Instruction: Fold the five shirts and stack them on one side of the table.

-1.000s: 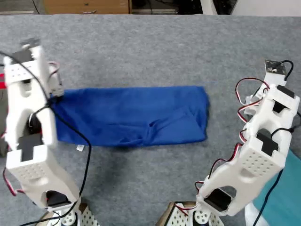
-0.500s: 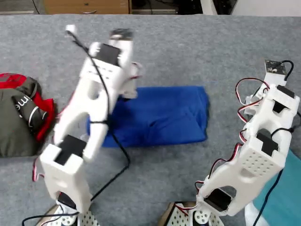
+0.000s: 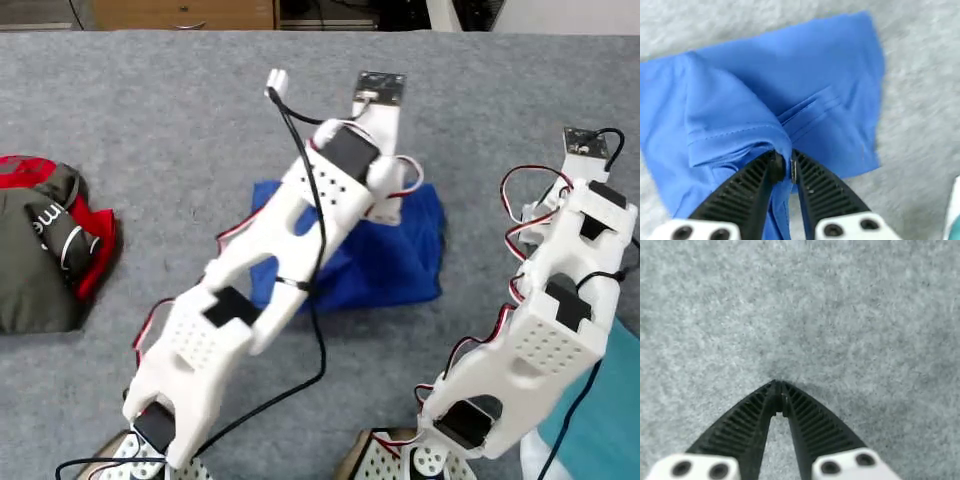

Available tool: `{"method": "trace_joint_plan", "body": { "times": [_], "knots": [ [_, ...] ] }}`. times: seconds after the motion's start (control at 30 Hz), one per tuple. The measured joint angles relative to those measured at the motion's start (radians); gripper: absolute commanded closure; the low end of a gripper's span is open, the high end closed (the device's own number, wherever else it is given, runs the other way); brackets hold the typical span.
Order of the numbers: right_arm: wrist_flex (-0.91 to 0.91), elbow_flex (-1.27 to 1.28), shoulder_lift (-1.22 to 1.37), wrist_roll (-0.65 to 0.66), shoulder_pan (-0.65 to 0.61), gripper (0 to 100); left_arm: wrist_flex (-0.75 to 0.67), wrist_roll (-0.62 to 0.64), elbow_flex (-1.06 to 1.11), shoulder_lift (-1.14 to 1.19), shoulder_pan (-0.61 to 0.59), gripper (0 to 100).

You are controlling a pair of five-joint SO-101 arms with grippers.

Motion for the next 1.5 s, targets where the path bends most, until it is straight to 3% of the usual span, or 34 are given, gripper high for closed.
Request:
{"method": "trace_joint_plan", "body": {
  "times": [0.33, 0.6, 0.8, 0.87, 1.0, 1.2, 1.3, 1.5],
  "knots": [
    [0.000, 0.002, 0.000, 0.000, 0.000, 99.4, -0.003, 0.017, -0.407, 0.245, 0.120, 98],
    [0.000, 0.002, 0.000, 0.000, 0.000, 99.4, -0.026, 0.029, -0.519, 0.353, 0.127, 97],
    [0.000, 0.002, 0.000, 0.000, 0.000, 99.4, -0.034, 0.103, -0.535, 0.354, 0.127, 78],
    [0.000, 0.002, 0.000, 0.000, 0.000, 99.4, -0.034, 0.164, -0.537, 0.354, 0.117, 76],
    [-0.002, 0.002, 0.000, 0.000, 0.000, 99.4, -0.034, 0.267, -0.537, 0.354, 0.026, 79],
    [-0.002, 0.002, 0.000, 0.000, 0.000, 99.4, 0.071, 0.281, -0.537, 0.356, -0.176, 99],
    [-0.002, 0.002, 0.000, 0.031, -0.003, 99.4, 0.101, 0.256, -0.525, 0.359, -0.304, 98],
    [0.115, 0.003, -0.055, 0.232, -0.086, 99.4, 0.109, 0.155, -0.465, 0.359, -0.548, 98]
  ]
}}
